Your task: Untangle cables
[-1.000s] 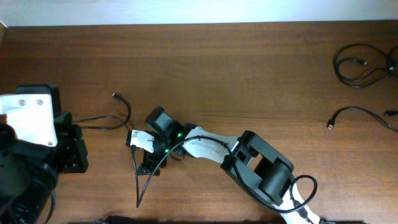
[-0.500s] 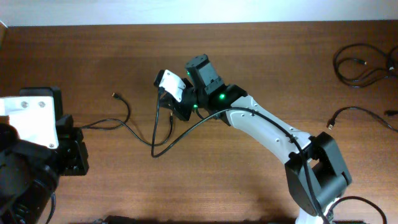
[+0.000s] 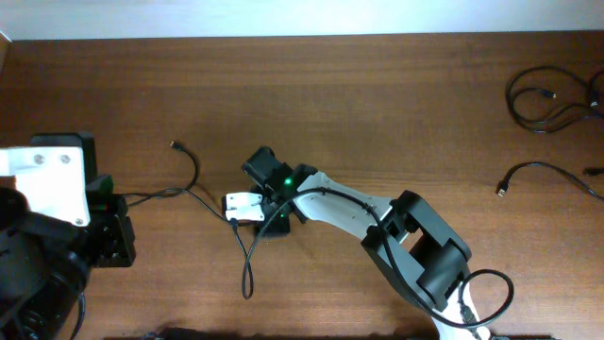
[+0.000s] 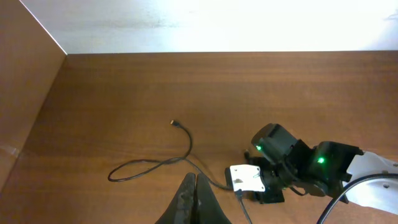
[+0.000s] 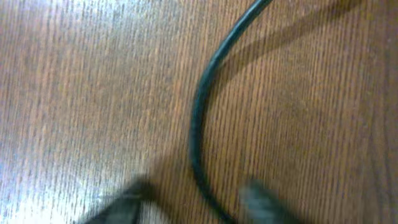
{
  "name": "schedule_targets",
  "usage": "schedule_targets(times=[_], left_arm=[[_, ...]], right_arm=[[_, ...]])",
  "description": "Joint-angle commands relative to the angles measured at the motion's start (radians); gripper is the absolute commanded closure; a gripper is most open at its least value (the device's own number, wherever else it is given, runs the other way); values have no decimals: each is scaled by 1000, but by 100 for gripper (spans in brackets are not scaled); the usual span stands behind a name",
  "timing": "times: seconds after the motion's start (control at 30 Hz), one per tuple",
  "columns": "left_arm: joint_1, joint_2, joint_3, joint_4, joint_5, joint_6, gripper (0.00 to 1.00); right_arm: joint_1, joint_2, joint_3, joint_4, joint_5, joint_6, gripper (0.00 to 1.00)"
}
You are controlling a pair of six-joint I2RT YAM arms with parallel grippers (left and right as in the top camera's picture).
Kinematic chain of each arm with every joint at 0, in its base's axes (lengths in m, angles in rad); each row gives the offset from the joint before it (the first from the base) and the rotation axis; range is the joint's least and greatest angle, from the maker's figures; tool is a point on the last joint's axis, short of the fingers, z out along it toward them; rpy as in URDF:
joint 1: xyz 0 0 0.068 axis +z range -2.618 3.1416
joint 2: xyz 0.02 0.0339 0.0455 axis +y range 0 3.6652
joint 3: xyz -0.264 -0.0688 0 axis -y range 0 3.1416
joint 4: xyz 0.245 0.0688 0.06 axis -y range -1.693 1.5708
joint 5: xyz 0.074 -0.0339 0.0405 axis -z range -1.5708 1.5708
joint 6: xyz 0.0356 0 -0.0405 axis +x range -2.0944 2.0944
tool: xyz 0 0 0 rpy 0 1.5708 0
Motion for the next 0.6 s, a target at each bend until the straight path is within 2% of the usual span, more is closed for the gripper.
schedule_targets(times=[0.0, 0.1, 0.23, 0.33, 0.5, 0.53, 0.57], left_arm=[[3, 2, -1, -5, 10, -10, 100], [3, 2, -1, -6, 10, -10, 100], [3, 2, -1, 9, 10, -10, 100], [3, 2, -1, 6, 10, -10, 100], [3, 2, -1, 6, 11, -10, 100], [3, 2, -1, 7, 25, -10, 100], [3, 2, -1, 6, 48, -10, 100]], right_arm=[[-15, 64, -7, -19, 55, -16, 96], [-40, 23, 13, -27, 53, 47, 96], [-125, -237, 207, -87, 44, 325, 96], [-208, -405, 366, -206, 138, 509, 96], [-505, -747, 387, -240, 236, 818, 96], [-572, -807, 386, -245, 195, 829, 96], [-579, -803, 383, -272, 124, 812, 96]])
